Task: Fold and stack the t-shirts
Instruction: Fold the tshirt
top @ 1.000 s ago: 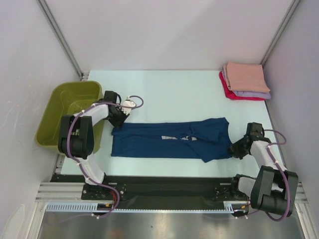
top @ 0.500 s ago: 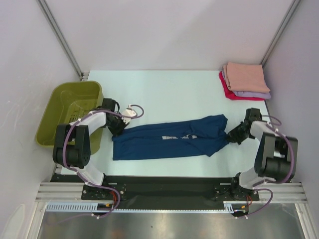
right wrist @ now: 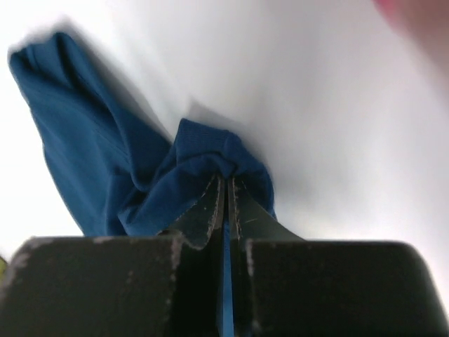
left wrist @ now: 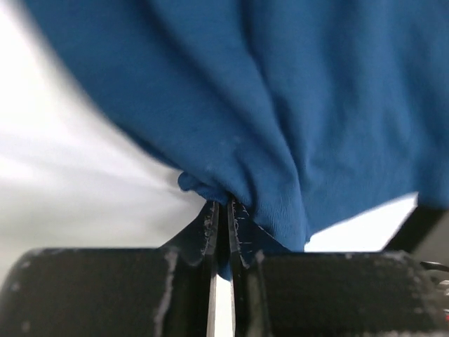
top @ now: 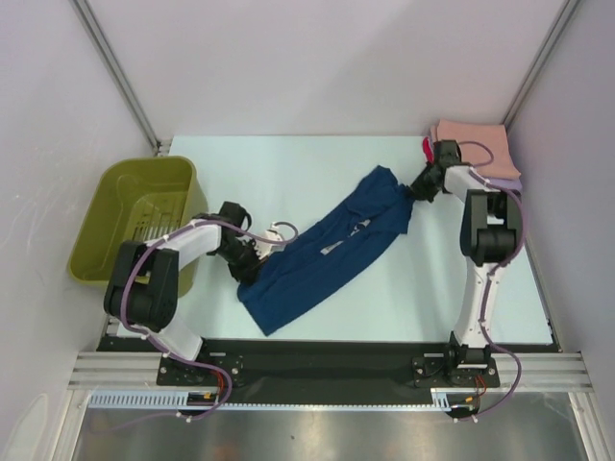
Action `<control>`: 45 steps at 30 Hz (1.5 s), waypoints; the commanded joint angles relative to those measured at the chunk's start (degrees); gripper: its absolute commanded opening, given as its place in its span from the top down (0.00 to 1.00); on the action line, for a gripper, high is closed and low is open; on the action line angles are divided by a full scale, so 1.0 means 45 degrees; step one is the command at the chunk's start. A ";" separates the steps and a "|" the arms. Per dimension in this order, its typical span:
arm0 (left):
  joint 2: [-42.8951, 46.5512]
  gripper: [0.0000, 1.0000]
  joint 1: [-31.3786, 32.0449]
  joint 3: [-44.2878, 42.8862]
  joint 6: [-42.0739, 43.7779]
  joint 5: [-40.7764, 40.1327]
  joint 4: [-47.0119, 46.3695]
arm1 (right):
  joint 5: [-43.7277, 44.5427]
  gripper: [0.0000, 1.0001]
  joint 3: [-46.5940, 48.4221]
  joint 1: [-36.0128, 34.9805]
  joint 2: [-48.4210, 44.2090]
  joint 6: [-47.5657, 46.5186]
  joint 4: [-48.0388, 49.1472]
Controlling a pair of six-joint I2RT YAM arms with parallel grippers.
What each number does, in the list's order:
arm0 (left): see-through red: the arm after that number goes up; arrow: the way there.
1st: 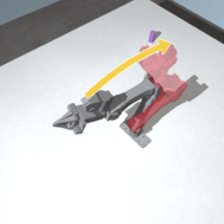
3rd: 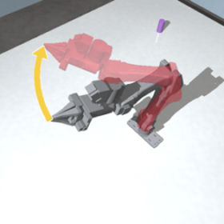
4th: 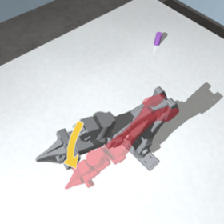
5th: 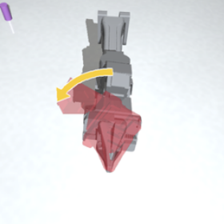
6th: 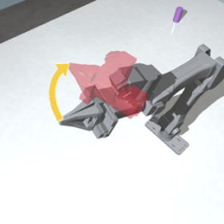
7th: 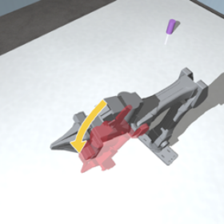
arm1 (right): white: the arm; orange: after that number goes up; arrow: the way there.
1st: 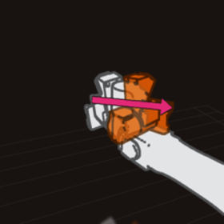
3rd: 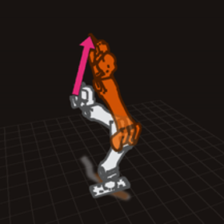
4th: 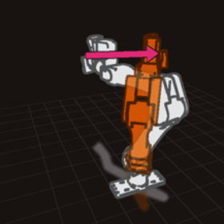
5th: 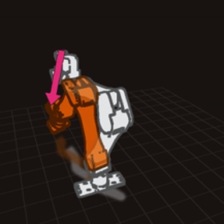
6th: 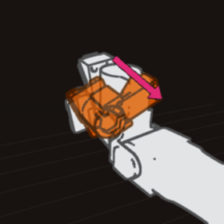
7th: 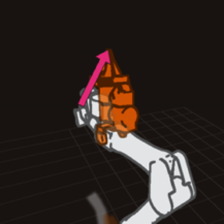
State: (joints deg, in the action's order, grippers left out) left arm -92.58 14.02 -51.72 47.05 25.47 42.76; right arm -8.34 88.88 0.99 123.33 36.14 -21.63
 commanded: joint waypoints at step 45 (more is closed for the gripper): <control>0.2913 0.24 0.6337 0.0596 -0.2021 -0.0307 0.0259 | 0.2282 0.26 0.5783 -0.1722 -0.2115 -0.2504 -0.4039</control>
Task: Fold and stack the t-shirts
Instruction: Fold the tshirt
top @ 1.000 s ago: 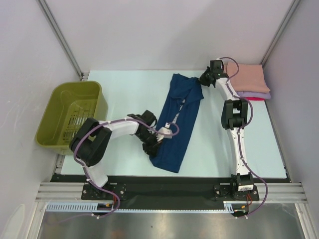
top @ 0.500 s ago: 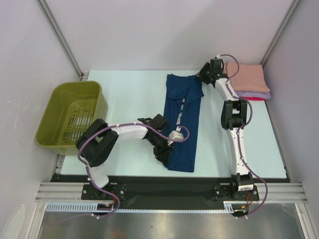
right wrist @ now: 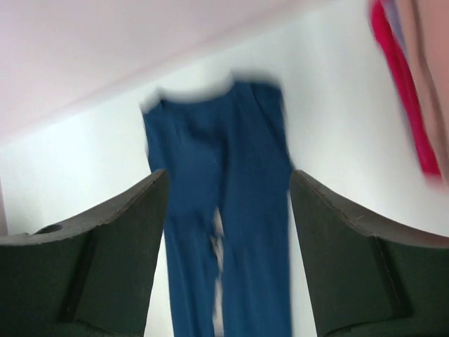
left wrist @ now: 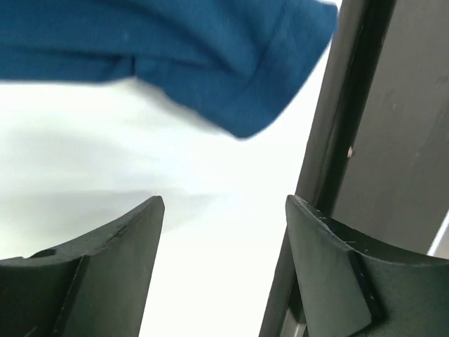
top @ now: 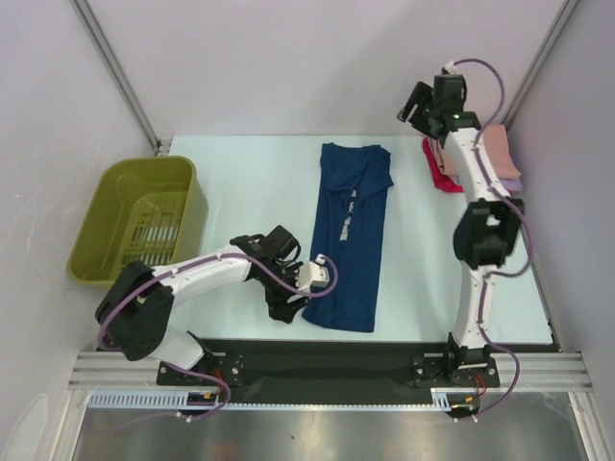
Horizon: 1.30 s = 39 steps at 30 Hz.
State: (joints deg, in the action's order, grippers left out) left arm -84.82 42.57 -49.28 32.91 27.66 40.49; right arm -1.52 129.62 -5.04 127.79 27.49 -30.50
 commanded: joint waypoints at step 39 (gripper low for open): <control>0.4005 0.25 0.5653 0.3216 0.6164 -0.3100 -0.3879 | -0.1478 1.00 -2.3532 -0.6478 -1.5741 0.5045 -0.2129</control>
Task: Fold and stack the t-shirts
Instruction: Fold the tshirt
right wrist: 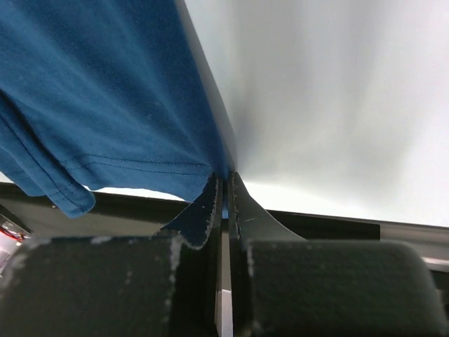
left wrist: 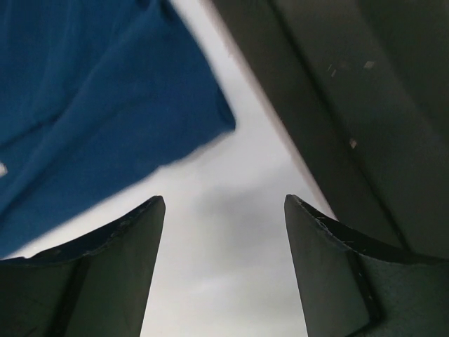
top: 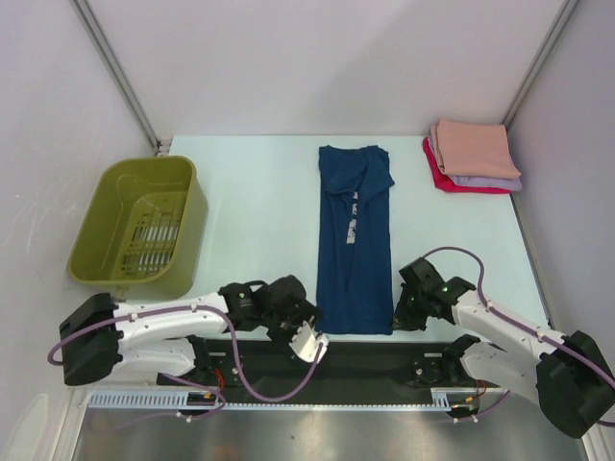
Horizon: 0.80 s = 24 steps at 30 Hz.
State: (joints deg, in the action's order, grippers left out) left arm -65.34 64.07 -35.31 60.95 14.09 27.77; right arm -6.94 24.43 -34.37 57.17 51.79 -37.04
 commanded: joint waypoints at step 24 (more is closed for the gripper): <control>-0.4757 1.00 0.1719 -0.1899 0.0343 -0.1060 -0.2088 | -0.1269 1.00 0.1407 0.0958 -0.0068 -0.1997 -0.1223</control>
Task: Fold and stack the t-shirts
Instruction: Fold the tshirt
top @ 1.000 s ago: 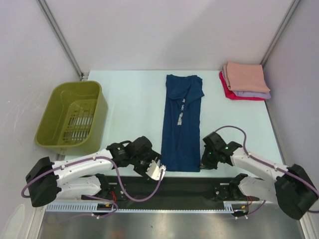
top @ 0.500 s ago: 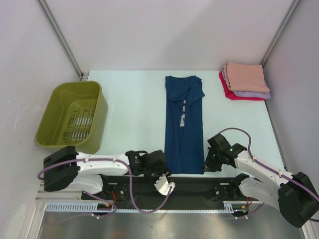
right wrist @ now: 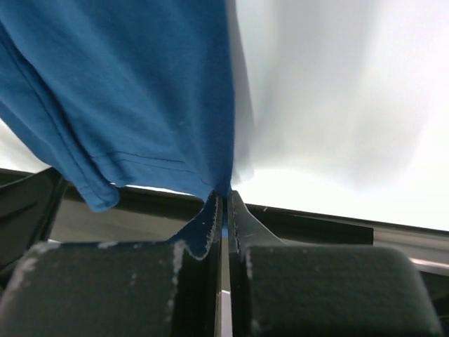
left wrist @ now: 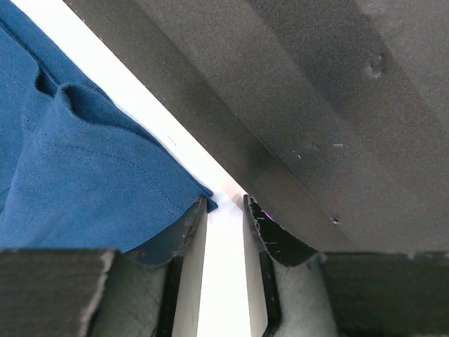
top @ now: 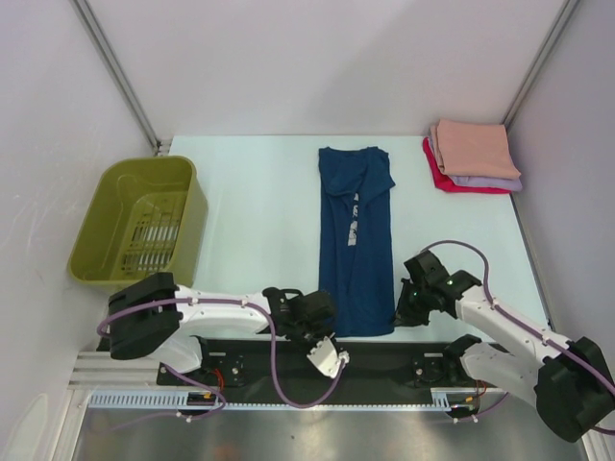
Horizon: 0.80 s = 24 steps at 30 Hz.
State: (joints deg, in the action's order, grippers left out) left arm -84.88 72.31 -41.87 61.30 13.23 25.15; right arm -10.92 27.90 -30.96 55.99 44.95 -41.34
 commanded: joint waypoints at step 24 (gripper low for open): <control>0.0465 0.48 -0.1343 -0.1185 0.1514 0.1023 0.0840 | -0.1012 1.00 0.2258 0.1275 0.1739 -0.1981 -0.0969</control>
State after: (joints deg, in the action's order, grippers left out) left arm -84.55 66.00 -48.23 63.55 15.57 29.08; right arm -15.53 37.71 -25.47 65.39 36.53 -45.23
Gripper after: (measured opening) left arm 0.496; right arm 0.020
